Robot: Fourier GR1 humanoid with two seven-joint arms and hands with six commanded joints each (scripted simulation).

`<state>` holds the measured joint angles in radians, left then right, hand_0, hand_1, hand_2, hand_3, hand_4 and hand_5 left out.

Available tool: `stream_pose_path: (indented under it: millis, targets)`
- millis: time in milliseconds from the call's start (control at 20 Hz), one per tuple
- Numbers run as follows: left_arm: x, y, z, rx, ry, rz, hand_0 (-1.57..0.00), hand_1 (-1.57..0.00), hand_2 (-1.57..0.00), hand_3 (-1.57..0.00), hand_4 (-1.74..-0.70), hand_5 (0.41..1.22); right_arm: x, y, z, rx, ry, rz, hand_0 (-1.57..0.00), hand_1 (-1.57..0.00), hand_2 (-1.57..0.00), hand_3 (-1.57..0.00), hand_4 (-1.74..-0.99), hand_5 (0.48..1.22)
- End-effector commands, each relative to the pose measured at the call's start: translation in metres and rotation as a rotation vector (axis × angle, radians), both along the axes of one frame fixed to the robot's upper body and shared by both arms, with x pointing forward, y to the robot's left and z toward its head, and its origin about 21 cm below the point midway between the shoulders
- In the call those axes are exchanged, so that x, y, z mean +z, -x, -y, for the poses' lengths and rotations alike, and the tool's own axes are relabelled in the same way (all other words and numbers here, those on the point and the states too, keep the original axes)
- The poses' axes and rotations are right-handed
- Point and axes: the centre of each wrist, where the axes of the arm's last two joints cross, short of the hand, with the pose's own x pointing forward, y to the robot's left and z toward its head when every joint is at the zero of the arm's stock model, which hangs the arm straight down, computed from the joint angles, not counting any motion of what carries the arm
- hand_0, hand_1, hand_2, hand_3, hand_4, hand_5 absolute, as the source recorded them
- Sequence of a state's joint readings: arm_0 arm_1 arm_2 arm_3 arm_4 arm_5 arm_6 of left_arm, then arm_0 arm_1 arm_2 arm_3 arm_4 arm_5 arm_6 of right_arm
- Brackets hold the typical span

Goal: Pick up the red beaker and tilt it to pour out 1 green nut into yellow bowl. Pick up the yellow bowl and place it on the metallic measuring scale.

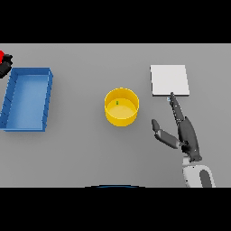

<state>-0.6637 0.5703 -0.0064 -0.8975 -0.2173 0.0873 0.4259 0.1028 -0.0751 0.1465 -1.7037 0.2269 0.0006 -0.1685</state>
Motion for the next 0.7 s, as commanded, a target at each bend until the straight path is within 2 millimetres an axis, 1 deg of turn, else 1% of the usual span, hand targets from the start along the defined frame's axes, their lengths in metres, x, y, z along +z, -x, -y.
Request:
stream_pose_path:
  millis: [0,100,150,200,250,300,350,400,450,500,550,600,650]
  targets:
    - [-0.003,0.006,0.000,0.001,0.011,0.005,-1.57,-1.57,-1.57,-1.57,-1.74,1.151,-0.002,-0.001,-0.006,0.001,-0.012,-0.016,0.00,0.00,0.00,0.00,-1.174,0.676]
    - [-0.012,0.016,0.001,0.025,0.032,-0.015,-1.57,-1.57,-1.57,-1.57,-1.74,1.050,0.002,-0.004,-0.002,-0.004,-0.013,-0.012,0.00,0.00,0.00,0.00,-1.167,0.675]
    - [-0.012,0.021,0.001,0.032,0.036,-0.013,-1.57,-1.57,-1.57,-1.57,-1.74,0.984,0.003,-0.005,-0.003,-0.011,-0.013,-0.009,0.00,0.00,0.00,0.00,-1.161,0.671]
    - [-0.012,0.021,0.004,0.040,0.047,-0.023,-1.57,-1.57,-1.57,-1.57,-1.74,0.925,0.000,-0.004,-0.003,-0.006,-0.015,-0.018,0.00,0.00,0.00,0.00,-1.157,0.671]
    - [-0.012,0.023,0.006,0.054,0.062,-0.039,-1.57,-1.57,-1.57,-1.57,-1.66,0.868,-0.001,0.000,-0.004,-0.004,-0.020,-0.017,0.00,0.00,0.00,0.00,-1.155,0.669]
    - [-0.013,0.026,0.007,0.040,0.063,-0.055,-1.57,-1.57,-1.53,-1.53,-1.52,0.818,-0.002,0.000,-0.005,-0.006,-0.025,-0.023,0.00,0.00,0.00,0.00,-1.155,0.670]
    - [-0.012,0.030,0.007,-0.025,0.051,-0.057,-1.47,-1.34,-1.28,-1.32,-1.37,0.774,-0.001,-0.002,-0.003,-0.009,-0.023,-0.027,0.00,0.00,0.00,0.00,-1.153,0.670]
    - [-0.009,0.035,0.006,-0.067,0.069,-0.057,-1.17,-1.07,-1.02,-1.05,-1.23,0.737,0.002,-0.003,-0.001,-0.010,-0.013,-0.019,0.00,0.00,0.00,0.00,-1.151,0.670]
    - [-0.007,0.038,0.003,-0.105,0.100,-0.076,-0.94,-0.86,-0.82,-0.84,-1.13,0.705,0.002,-0.002,0.000,-0.010,-0.008,-0.015,0.00,0.00,0.00,0.00,-1.149,0.670]
    - [-0.008,0.042,0.001,-0.137,0.136,-0.082,-0.75,-0.69,-0.65,-0.67,-1.05,0.683,-0.003,0.001,-0.001,-0.009,-0.017,-0.012,0.00,0.00,0.00,0.00,-1.150,0.671]
    - [-0.005,0.043,-0.002,-0.151,0.113,-0.116,-0.60,-0.55,-0.52,-0.54,-0.98,0.664,-0.001,-0.002,0.001,-0.014,-0.018,-0.018,0.00,0.00,0.00,0.00,-1.153,0.670]
    - [-0.003,0.043,-0.001,-0.162,0.082,-0.148,-0.48,-0.44,-0.42,-0.43,-0.92,0.651,0.001,-0.005,-0.003,-0.005,-0.025,-0.018,0.00,0.00,0.00,0.00,-1.155,0.670]
    - [-0.005,0.043,-0.002,-0.162,0.061,-0.167,-0.38,-0.35,-0.33,-0.34,-0.88,0.644,-0.001,-0.004,-0.004,-0.006,-0.020,-0.017,0.00,0.00,0.00,0.00,-1.155,0.669]
